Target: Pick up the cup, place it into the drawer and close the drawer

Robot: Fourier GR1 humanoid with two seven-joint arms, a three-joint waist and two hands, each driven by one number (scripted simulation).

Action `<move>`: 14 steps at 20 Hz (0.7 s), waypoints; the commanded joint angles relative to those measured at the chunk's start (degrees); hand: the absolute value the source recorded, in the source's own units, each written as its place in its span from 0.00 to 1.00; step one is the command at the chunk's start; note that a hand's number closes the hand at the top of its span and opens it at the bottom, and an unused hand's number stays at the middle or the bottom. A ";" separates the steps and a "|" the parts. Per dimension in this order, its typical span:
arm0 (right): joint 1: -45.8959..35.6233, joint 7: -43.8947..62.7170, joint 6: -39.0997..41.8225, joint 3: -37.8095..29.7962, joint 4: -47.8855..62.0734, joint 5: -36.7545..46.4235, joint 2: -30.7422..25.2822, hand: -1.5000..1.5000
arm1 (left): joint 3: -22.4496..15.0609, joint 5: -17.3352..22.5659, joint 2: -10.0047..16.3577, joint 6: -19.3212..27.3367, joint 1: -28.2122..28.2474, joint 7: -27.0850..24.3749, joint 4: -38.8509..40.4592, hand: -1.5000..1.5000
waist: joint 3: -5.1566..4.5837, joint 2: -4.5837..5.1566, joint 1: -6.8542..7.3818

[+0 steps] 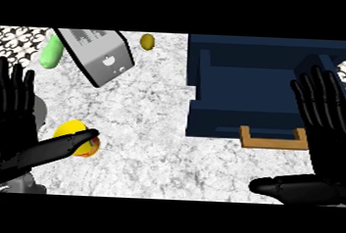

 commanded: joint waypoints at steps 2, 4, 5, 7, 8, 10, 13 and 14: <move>-4.80 6.12 -1.70 -1.37 -1.76 -0.61 -0.77 0.00 | -4.16 -2.11 -1.22 3.90 1.11 -1.85 2.37 0.00 | -0.02 -0.01 0.01; -2.84 1.39 1.01 -3.63 1.09 -2.54 -1.33 0.00 | -1.51 0.03 -0.50 1.07 3.59 -0.94 -1.01 0.00 | -0.01 -0.02 0.08; 1.10 -2.07 0.48 0.24 0.64 1.04 0.82 0.00 | -5.59 -0.23 -1.24 4.77 6.96 -5.96 1.52 0.00 | -0.01 -0.02 0.04; 0.61 1.73 -0.35 -0.47 -2.20 1.05 0.04 0.00 | -2.78 -2.53 -0.79 4.83 2.35 2.85 -1.55 0.00 | 0.00 -0.04 0.00; -0.71 -1.62 -1.56 1.98 1.46 3.74 2.19 0.00 | 0.85 0.86 0.63 1.71 3.63 -2.65 2.93 0.00 | -0.01 0.00 0.10; -1.35 1.16 -0.25 -0.23 -0.15 1.31 0.31 0.00 | -2.34 1.07 -1.23 1.33 9.60 -3.06 -0.85 0.00 | -0.01 -0.03 0.16; -3.75 4.02 -1.10 -2.83 -1.15 -0.58 -0.48 0.00 | -2.14 0.55 -1.24 2.32 9.64 -4.66 2.99 0.00 | -0.02 -0.02 0.10; -1.19 2.54 -0.23 -1.39 -2.82 0.25 -0.17 0.00 | -4.98 -0.49 -1.25 5.60 8.57 -4.44 3.57 0.00 | -0.01 -0.03 0.00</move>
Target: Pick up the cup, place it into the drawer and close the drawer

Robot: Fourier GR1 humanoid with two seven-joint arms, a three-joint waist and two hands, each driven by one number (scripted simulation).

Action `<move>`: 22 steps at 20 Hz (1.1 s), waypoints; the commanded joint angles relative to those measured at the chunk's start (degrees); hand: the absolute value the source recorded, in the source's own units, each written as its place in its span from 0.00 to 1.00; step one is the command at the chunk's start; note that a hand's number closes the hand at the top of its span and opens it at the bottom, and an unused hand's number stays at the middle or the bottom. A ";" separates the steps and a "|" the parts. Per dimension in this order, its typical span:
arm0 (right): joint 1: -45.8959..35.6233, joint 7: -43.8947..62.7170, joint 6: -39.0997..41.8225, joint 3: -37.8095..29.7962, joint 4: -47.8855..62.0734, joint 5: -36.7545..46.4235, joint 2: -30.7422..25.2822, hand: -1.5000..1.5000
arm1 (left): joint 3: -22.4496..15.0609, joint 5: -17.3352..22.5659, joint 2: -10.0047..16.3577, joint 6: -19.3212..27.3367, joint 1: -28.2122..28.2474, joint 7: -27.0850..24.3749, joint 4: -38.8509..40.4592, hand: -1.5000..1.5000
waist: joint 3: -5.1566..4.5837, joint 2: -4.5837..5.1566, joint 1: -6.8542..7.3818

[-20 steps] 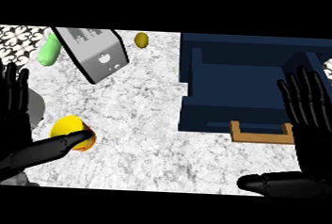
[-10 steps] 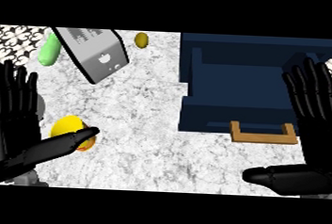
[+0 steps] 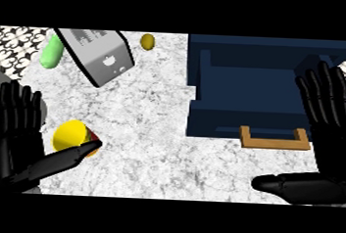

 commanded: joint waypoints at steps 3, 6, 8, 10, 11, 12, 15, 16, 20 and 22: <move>-2.69 0.57 0.07 -0.72 2.04 -0.17 -0.26 0.00 | 2.85 2.39 0.48 -0.71 2.53 -1.56 2.80 0.00 | 0.00 0.00 0.09; -0.32 0.57 0.00 -0.03 0.39 0.30 0.15 0.00 | 5.27 4.33 -0.21 -2.76 6.14 -10.13 8.20 0.00 | -0.02 0.00 0.07; 3.75 -2.34 1.68 0.97 -0.77 0.40 0.46 0.00 | 4.49 5.17 -0.32 -1.18 4.41 -13.05 12.77 0.00 | -0.01 0.00 -0.11; -0.32 0.53 1.29 -1.65 0.21 -1.93 -0.53 0.00 | 7.58 5.12 0.42 -2.66 1.05 -13.26 17.14 0.00 | -0.01 0.03 -0.07; 0.17 -1.93 0.69 -0.20 2.15 -0.13 0.84 0.00 | 6.72 4.24 0.35 -2.14 0.87 -12.46 15.92 0.00 | 0.00 0.02 -0.02; 1.14 -0.57 2.23 -0.46 -0.06 -1.19 -0.44 0.00 | 8.38 5.91 1.46 -4.37 3.69 -13.79 16.12 0.00 | -0.01 0.00 -0.01; 1.67 1.17 0.71 1.63 -1.54 0.27 1.05 0.00 | 6.76 5.12 0.15 -3.81 3.05 -13.23 17.76 0.00 | 0.00 -0.01 -0.04; 0.01 -0.27 1.28 -0.48 0.77 -0.69 0.16 0.00 | 9.75 7.29 0.73 -5.98 2.07 -19.42 24.44 0.00 | -0.01 0.03 -0.05; -0.53 0.03 0.44 1.36 0.36 1.68 0.88 0.00 | 9.64 7.21 1.06 -6.64 2.55 -19.84 26.26 0.00 | -0.01 0.02 -0.01; -4.94 5.40 0.18 -1.87 -0.66 -2.38 -0.63 0.00 | 6.38 6.42 -0.30 -5.45 4.50 -21.01 25.91 0.00 | -0.01 0.01 0.05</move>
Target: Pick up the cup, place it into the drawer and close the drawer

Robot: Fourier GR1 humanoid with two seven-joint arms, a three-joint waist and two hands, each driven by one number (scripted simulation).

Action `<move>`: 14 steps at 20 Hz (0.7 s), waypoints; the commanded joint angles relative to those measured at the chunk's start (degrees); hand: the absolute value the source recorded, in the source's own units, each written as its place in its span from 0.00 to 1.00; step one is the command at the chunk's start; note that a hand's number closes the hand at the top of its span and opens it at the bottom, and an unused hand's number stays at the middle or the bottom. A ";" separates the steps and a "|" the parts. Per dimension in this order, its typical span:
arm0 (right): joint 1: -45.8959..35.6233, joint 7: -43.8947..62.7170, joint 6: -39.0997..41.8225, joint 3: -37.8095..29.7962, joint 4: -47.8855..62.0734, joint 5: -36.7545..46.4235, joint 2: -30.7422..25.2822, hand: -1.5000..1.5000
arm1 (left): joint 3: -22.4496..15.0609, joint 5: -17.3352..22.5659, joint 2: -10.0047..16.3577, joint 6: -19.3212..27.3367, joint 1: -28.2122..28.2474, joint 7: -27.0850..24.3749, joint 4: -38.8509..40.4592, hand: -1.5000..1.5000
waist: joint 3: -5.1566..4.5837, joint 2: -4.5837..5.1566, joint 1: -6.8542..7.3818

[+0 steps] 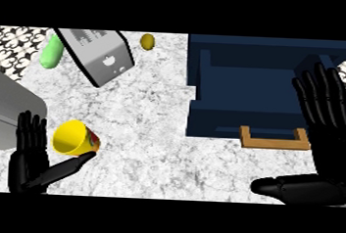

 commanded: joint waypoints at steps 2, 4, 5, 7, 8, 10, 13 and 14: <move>-0.96 4.94 0.63 -2.14 -3.82 -2.96 -1.70 0.00 | 0.92 1.35 -0.26 -2.00 1.08 -3.57 4.11 0.00 | -0.01 -0.02 0.00; 2.88 0.94 0.79 1.22 -4.10 0.37 0.13 0.00 | 2.50 1.93 0.32 -2.10 -4.29 -6.32 12.24 0.00 | -0.02 0.00 -0.17; -0.78 3.81 1.35 -2.01 -3.40 -2.61 -1.90 0.00 | 4.27 3.15 1.94 -2.99 -5.25 -6.21 13.42 0.00 | -0.02 0.01 -0.11; 2.55 -0.12 2.32 -1.87 -1.72 -2.91 -0.66 0.00 | 1.76 0.85 -1.05 -1.00 -4.27 -10.55 14.70 0.00 | -0.01 0.00 -0.10; -1.56 5.43 1.64 -3.48 -2.20 -4.40 -2.60 0.00 | 5.31 3.99 0.79 -4.56 -6.21 -13.82 20.85 0.00 | -0.03 0.04 -0.13; -1.42 -0.34 1.39 -1.63 1.96 -1.92 -0.39 0.00 | 5.72 4.11 2.36 -4.22 -4.41 -12.03 17.32 0.00 | -0.01 0.02 0.05; -0.37 3.12 1.21 -1.92 -1.62 -2.08 -1.21 0.00 | 4.37 3.50 0.36 -4.30 -3.53 -16.20 21.05 0.00 | -0.01 0.00 -0.03; -0.65 2.01 -1.19 2.78 -0.97 3.44 1.23 0.00 | 4.99 3.29 1.89 -2.39 -7.19 -12.96 21.60 0.00 | -0.01 0.00 -0.03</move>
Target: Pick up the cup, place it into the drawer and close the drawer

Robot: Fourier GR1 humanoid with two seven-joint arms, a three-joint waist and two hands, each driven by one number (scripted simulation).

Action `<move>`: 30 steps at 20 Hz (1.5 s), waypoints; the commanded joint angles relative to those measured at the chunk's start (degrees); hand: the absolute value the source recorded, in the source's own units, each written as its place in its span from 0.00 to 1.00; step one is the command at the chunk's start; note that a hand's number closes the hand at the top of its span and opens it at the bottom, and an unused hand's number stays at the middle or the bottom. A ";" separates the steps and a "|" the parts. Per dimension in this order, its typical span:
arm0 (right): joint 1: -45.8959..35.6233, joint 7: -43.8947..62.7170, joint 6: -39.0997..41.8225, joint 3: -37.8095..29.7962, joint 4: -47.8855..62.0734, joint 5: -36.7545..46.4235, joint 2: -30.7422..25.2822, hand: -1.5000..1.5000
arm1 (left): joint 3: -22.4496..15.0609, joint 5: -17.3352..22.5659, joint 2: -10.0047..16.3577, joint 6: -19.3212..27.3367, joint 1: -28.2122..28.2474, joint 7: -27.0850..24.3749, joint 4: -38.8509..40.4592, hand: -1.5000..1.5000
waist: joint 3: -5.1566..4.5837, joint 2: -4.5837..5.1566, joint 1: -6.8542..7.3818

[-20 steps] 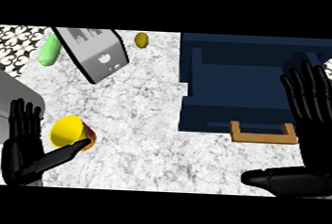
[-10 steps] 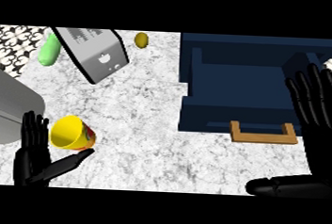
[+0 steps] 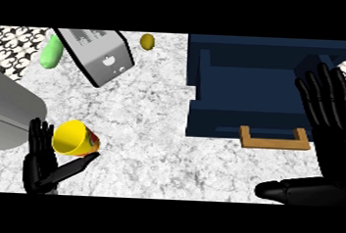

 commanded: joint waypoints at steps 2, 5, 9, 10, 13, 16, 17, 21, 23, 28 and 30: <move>1.74 3.59 -1.21 1.88 -5.37 0.88 0.79 0.00 | 2.70 2.33 1.76 -2.31 -0.59 -4.39 5.96 0.00 | -0.01 -0.02 -0.04; -1.68 0.89 -1.09 1.48 0.27 1.72 0.92 0.00 | 2.25 1.74 1.92 -0.87 -6.37 -5.22 12.10 0.00 | -0.01 0.01 -0.04; 0.40 3.92 -0.02 0.83 -3.42 -0.36 0.09 0.00 | 3.73 3.50 4.91 -5.40 -4.46 -8.22 15.39 0.00 | -0.01 -0.01 -0.04; 3.39 1.43 1.65 0.56 -4.60 -0.72 -0.27 0.00 | 2.92 2.63 2.93 -4.29 -5.09 -10.84 17.82 0.00 | -0.01 -0.01 -0.13; 0.77 3.87 1.98 -3.28 -4.43 -3.77 -2.18 0.00 | 1.82 2.48 4.59 -4.51 -5.78 -7.17 14.67 0.00 | 0.01 -0.03 -0.10; 1.83 2.49 0.35 1.04 -4.10 -0.18 0.64 0.00 | 3.38 4.15 6.75 -8.71 -6.06 -11.00 20.23 0.00 | 0.00 -0.02 -0.06; -3.14 0.38 0.60 -2.73 1.70 -1.42 -0.86 0.00 | 3.48 4.17 5.23 -6.98 -9.80 -12.48 23.80 0.00 | -0.01 0.02 -0.05; 0.76 2.38 0.96 0.12 -3.36 -1.03 0.01 0.00 | 4.64 5.75 5.76 -7.70 -13.04 -13.90 28.37 0.00 | -0.02 0.02 -0.19; 2.58 -1.65 2.88 -1.50 -0.68 -1.92 -0.46 0.00 | 4.75 6.28 4.68 -7.74 -15.29 -15.46 30.33 0.00 | -0.01 0.04 -0.27; 3.13 -0.53 3.12 -1.79 -2.14 -3.05 -0.43 0.00 | 3.27 7.14 3.65 -10.41 -12.94 -17.53 31.01 0.00 | 0.00 0.00 -0.16; 0.01 6.54 -1.69 2.00 -7.14 0.96 0.92 0.00 | 5.12 8.23 5.68 -15.29 -14.94 -20.64 37.31 0.00 | -0.05 0.03 -0.28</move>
